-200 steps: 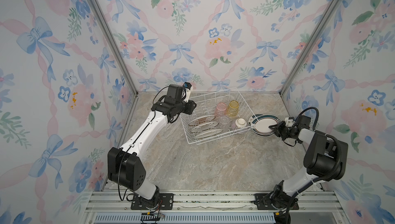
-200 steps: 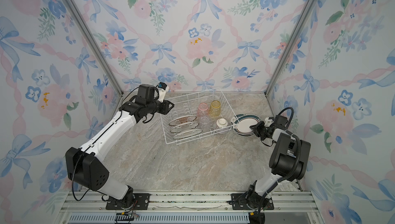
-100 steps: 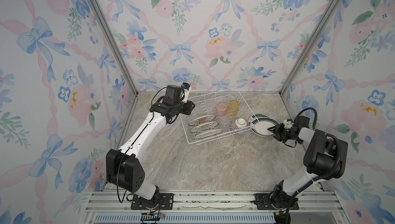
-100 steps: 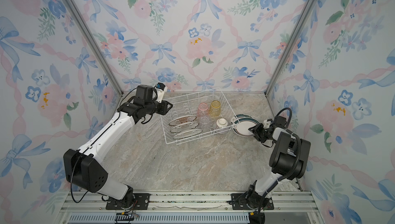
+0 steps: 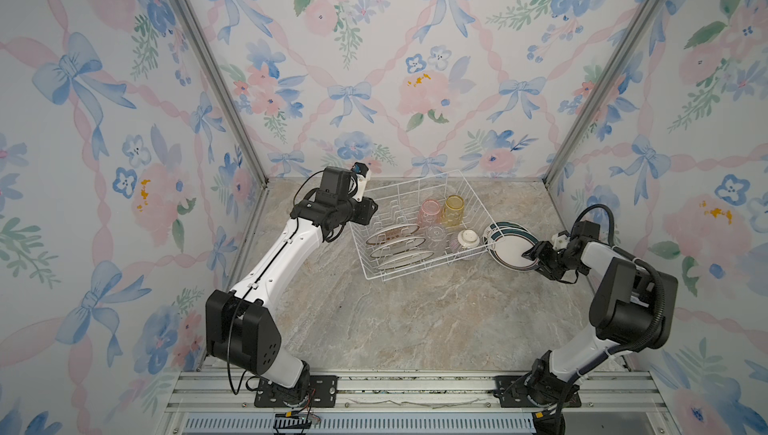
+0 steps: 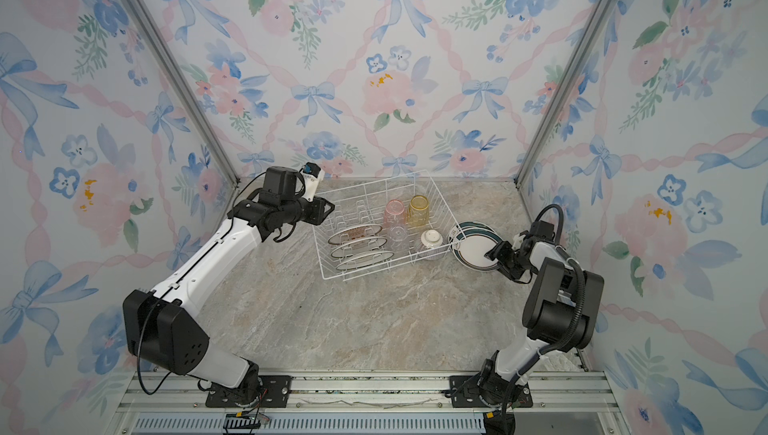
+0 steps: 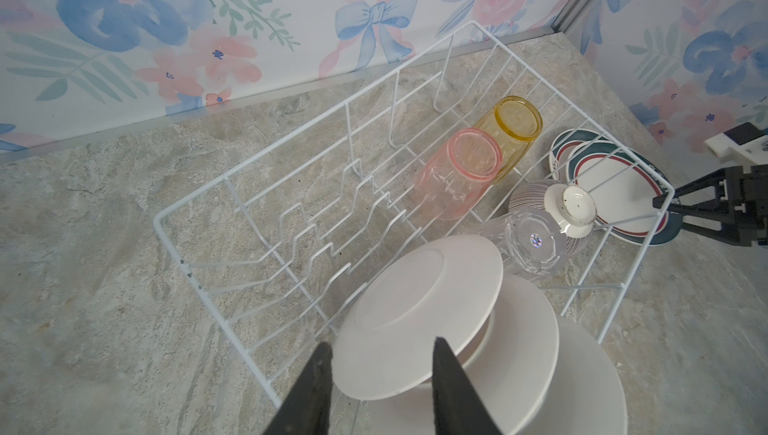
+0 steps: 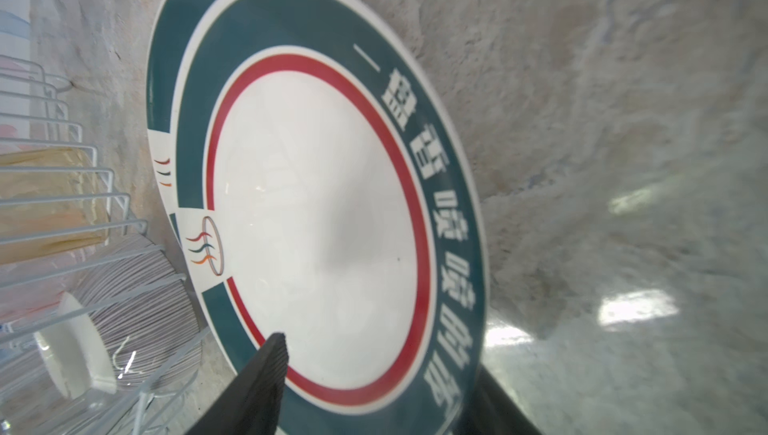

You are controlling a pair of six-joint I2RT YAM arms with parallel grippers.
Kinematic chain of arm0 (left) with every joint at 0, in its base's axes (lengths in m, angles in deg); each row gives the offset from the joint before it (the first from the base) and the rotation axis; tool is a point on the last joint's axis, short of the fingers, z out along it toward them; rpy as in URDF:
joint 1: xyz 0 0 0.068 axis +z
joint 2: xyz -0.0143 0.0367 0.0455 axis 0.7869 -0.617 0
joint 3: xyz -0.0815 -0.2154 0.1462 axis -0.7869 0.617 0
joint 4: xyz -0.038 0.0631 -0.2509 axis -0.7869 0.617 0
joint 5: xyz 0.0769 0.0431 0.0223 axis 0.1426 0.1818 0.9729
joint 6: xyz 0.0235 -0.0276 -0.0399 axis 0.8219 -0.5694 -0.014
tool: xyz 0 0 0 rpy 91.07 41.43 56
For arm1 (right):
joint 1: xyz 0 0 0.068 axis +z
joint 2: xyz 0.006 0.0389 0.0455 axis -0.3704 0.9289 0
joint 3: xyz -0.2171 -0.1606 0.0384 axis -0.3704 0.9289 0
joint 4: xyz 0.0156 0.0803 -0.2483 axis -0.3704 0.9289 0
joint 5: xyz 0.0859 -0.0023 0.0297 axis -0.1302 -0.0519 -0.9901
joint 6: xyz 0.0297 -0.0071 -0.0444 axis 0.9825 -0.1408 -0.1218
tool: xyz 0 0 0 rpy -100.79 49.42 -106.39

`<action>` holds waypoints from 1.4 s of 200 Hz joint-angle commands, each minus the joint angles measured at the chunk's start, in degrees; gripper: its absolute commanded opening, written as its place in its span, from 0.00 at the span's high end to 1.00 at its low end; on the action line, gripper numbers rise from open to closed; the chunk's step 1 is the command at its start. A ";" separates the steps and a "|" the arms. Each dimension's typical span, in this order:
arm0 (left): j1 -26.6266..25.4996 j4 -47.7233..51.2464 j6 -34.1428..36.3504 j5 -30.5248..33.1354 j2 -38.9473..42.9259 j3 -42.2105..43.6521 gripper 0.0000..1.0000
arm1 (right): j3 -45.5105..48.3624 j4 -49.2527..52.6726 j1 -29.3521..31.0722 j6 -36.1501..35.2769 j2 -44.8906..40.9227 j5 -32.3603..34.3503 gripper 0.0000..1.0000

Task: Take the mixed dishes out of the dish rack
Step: 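Lower the plate with the right gripper onto the first green-rimmed plate, then open and lift the right gripper while the left gripper reaches into the rack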

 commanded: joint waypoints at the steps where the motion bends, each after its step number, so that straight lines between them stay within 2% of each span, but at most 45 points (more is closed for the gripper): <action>1: 0.39 -0.01 0.97 -0.99 1.28 0.83 0.64 | -2.31 3.37 1.42 -1.92 -0.74 4.51 0.34; 167: 0.53 0.94 1.80 -2.93 0.59 1.72 0.62 | -8.13 0.99 5.97 1.16 6.38 8.52 0.23; 280: -2.98 4.08 3.32 -0.69 -0.68 1.89 0.58 | -12.25 3.75 8.62 -0.26 10.06 10.35 0.18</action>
